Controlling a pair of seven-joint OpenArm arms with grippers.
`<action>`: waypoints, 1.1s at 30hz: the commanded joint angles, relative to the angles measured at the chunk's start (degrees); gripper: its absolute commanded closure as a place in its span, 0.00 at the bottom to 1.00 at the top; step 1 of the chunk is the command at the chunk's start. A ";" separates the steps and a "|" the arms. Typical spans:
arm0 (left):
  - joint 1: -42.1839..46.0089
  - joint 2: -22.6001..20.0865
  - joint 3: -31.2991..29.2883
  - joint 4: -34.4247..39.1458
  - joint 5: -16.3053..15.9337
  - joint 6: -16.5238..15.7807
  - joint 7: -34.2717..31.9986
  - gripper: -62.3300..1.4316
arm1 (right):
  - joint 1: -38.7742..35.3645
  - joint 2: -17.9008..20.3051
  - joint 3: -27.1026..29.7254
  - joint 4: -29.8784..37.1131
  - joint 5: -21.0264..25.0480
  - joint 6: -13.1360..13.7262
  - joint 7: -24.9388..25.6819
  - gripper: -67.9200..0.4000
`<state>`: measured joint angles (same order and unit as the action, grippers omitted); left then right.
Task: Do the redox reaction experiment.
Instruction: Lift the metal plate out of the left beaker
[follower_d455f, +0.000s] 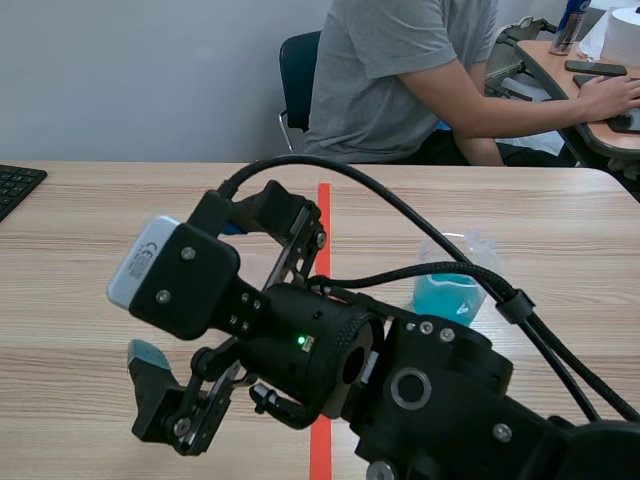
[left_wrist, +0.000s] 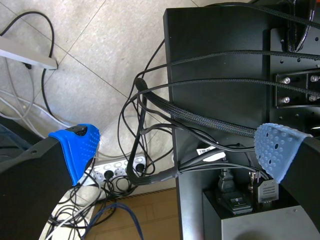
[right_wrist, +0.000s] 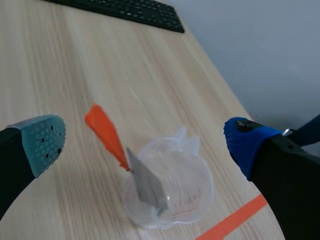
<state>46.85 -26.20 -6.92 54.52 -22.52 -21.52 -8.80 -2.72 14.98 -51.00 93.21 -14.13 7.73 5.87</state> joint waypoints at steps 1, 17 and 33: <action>0.76 -0.35 -0.48 0.92 -0.33 -0.31 -0.39 0.00 | 0.85 -0.26 0.24 1.09 0.11 -0.26 -0.55 0.00; 0.92 -0.35 -0.48 0.92 -0.33 -0.31 -0.17 0.59 | 3.72 -2.32 0.24 -1.20 -0.94 -0.87 -4.90 0.00; 0.94 -0.33 -0.48 0.48 -0.33 -0.31 0.46 0.91 | 3.85 -2.27 0.28 -1.18 -0.94 -0.94 -4.72 0.54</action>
<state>47.00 -26.20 -6.92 54.46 -22.52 -21.52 -8.23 0.30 12.86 -50.98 91.33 -15.44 7.29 0.54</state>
